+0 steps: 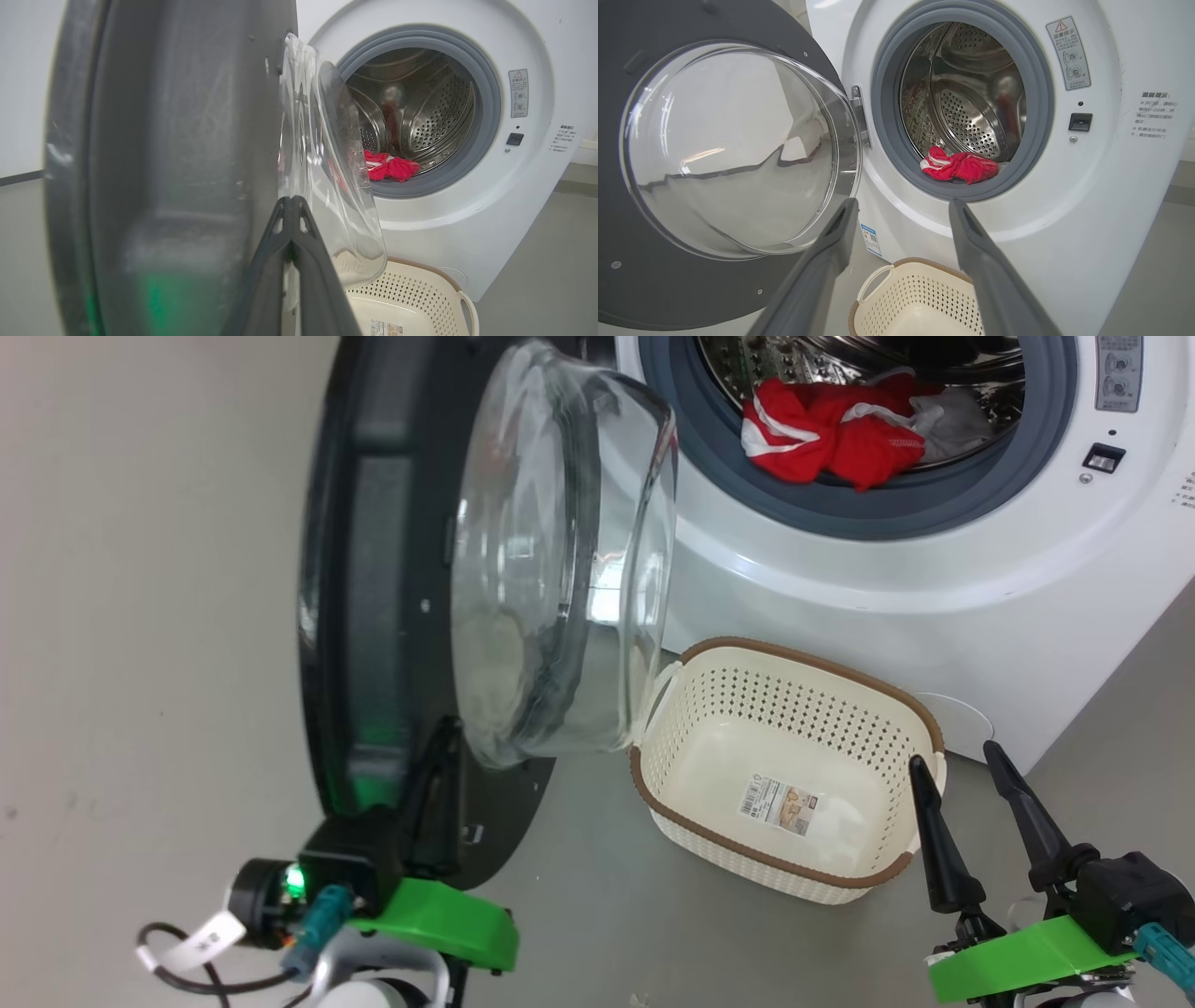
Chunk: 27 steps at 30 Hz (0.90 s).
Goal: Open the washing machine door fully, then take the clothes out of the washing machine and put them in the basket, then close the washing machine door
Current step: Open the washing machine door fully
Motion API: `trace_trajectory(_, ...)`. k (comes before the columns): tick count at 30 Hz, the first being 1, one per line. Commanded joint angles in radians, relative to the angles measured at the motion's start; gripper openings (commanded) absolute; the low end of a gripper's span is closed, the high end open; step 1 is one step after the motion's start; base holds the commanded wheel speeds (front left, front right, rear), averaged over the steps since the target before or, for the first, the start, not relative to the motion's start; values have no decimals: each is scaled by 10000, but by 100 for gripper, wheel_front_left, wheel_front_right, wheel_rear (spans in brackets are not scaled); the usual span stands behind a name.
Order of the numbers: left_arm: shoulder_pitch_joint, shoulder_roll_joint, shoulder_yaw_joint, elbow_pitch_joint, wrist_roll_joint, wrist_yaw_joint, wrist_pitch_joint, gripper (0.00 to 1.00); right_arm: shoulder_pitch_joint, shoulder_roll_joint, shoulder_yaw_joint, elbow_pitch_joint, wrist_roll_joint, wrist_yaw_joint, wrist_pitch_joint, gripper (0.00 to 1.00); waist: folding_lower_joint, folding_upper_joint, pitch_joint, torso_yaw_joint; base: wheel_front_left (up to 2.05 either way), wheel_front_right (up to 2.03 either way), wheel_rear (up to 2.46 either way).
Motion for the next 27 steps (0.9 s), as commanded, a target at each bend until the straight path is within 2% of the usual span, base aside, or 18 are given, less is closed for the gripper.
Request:
trace_trajectory(1,-131,314,626,-120,-117,232,-90,0,-318,-33,196,-227,48,62,-64,100,0,0,20,-23,0,0,0)
trace_trajectory(14,-21,844,1652,518,-417,762,-285,0,-314,-33,151,-249,-82,62,-65,100,0,0,100,-105,0,0,0)
trace_trajectory(27,-203,988,2337,1564,-1040,605,-925,0,-302,-33,267,-279,-151,62,3,100,0,0,146,-118,0,0,0)
